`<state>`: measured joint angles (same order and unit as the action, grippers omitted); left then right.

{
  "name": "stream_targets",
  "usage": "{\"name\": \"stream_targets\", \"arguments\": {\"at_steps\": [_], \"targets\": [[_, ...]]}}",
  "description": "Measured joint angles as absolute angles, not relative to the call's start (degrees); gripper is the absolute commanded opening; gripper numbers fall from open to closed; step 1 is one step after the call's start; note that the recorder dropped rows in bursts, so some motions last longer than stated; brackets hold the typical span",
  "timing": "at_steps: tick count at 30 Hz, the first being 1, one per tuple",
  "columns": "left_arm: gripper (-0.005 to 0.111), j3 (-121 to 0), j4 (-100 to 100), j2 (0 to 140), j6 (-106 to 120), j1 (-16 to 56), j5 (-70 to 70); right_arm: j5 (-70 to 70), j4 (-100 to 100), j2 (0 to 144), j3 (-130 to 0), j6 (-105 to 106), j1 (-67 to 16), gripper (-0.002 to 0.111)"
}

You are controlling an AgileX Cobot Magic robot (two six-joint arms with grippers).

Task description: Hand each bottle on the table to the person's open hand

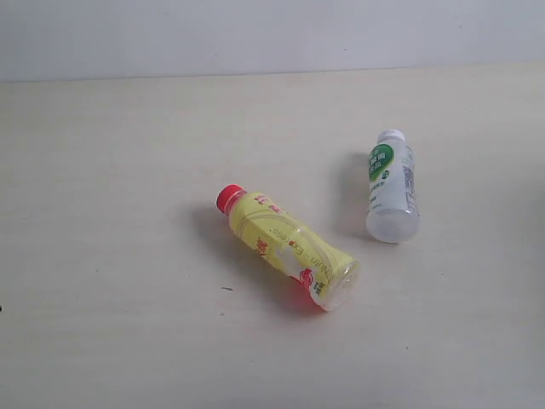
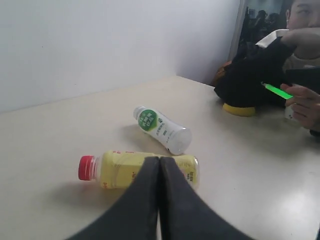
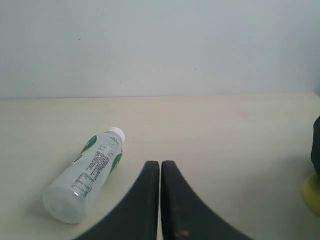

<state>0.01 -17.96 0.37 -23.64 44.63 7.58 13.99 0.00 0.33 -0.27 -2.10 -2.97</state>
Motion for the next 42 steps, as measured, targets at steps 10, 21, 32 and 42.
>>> {"name": "stream_targets", "arguments": {"at_steps": [10,21,32,42], "targets": [[0.000,0.0,-20.0,0.4,-36.7,43.2,8.3,14.0,0.0,0.3,-0.3,-2.1,-3.0,0.002],[0.000,0.0,-17.8,0.4,-53.6,42.3,9.1,14.0,0.0,0.3,-0.3,-2.1,-3.0,0.002],[0.000,0.0,-17.8,0.4,-53.9,42.3,9.1,14.0,0.0,0.3,-0.3,-2.1,-3.0,0.002],[0.000,0.0,-17.7,0.4,-53.9,42.3,9.1,14.0,0.0,0.3,-0.3,-2.1,-3.0,0.002]]}}
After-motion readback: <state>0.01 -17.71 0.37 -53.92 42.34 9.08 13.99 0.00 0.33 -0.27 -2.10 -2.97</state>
